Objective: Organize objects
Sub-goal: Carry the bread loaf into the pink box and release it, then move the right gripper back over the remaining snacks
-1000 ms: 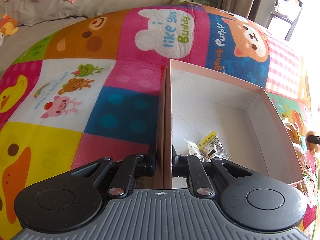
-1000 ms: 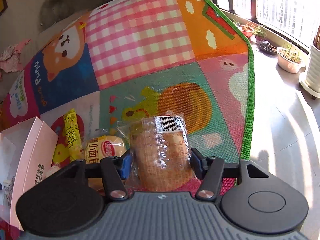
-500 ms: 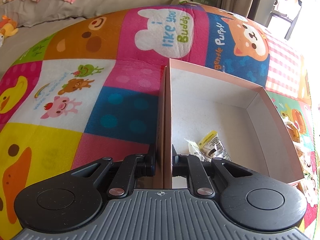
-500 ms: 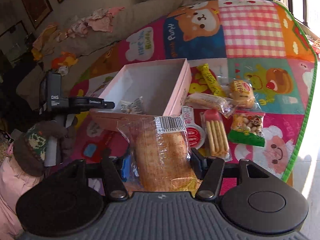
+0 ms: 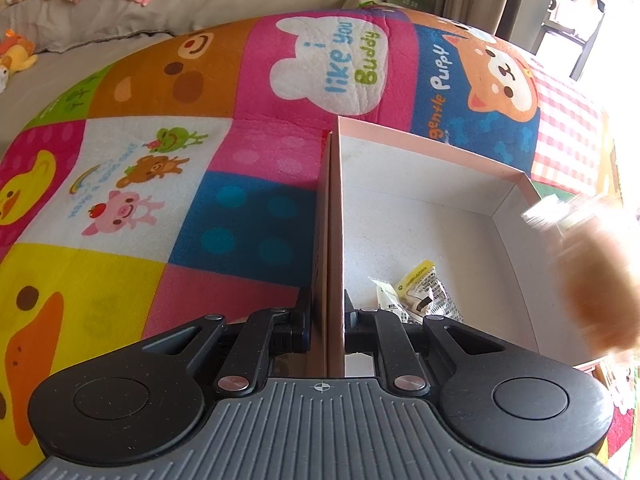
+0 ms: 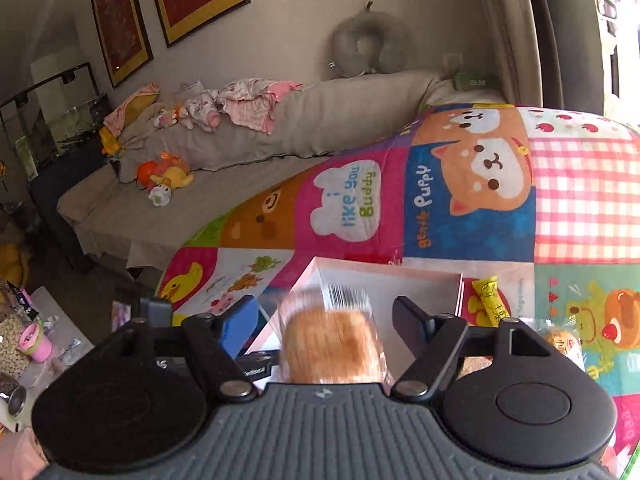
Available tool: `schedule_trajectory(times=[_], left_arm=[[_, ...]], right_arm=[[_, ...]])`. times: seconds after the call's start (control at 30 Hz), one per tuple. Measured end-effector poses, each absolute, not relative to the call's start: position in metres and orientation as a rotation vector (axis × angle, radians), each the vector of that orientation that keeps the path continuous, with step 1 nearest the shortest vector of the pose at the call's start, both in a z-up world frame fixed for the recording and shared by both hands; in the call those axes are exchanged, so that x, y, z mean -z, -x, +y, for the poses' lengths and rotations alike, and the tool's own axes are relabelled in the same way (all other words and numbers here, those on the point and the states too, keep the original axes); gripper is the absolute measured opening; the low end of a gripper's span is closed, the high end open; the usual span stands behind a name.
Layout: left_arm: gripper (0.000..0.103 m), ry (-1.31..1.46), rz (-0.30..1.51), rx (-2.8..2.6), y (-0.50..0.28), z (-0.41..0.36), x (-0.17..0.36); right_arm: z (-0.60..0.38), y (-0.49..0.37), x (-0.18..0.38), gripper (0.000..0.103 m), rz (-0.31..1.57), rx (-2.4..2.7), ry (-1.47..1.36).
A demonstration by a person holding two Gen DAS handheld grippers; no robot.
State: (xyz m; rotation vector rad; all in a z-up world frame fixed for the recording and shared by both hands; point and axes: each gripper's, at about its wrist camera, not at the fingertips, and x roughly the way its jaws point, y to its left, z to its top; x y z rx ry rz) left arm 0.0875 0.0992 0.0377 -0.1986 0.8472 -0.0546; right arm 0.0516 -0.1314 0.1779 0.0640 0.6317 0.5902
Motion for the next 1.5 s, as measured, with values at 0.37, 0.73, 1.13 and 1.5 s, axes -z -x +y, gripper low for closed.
schedule_trajectory(times=[0.37, 0.73, 1.13, 1.5], left_arm=[[0.014, 0.201, 0.846, 0.055, -0.088, 0.099, -0.037], [0.013, 0.186, 0.863, 0.05, -0.091, 0.098, -0.035], [0.013, 0.178, 0.889, 0.05, -0.091, 0.097, -0.03], [0.013, 0.188, 0.886, 0.049, -0.09, 0.097, -0.03]], right_arm=[[-0.197, -0.036, -0.14, 0.079, 0.668, -0.436, 0.014], [-0.269, -0.002, -0.052, 0.079, 0.763, -0.234, -0.115], [-0.221, 0.011, -0.031, 0.061, 0.682, -0.136, -0.036], [-0.216, -0.003, -0.024, 0.042, 0.709, -0.176, 0.011]])
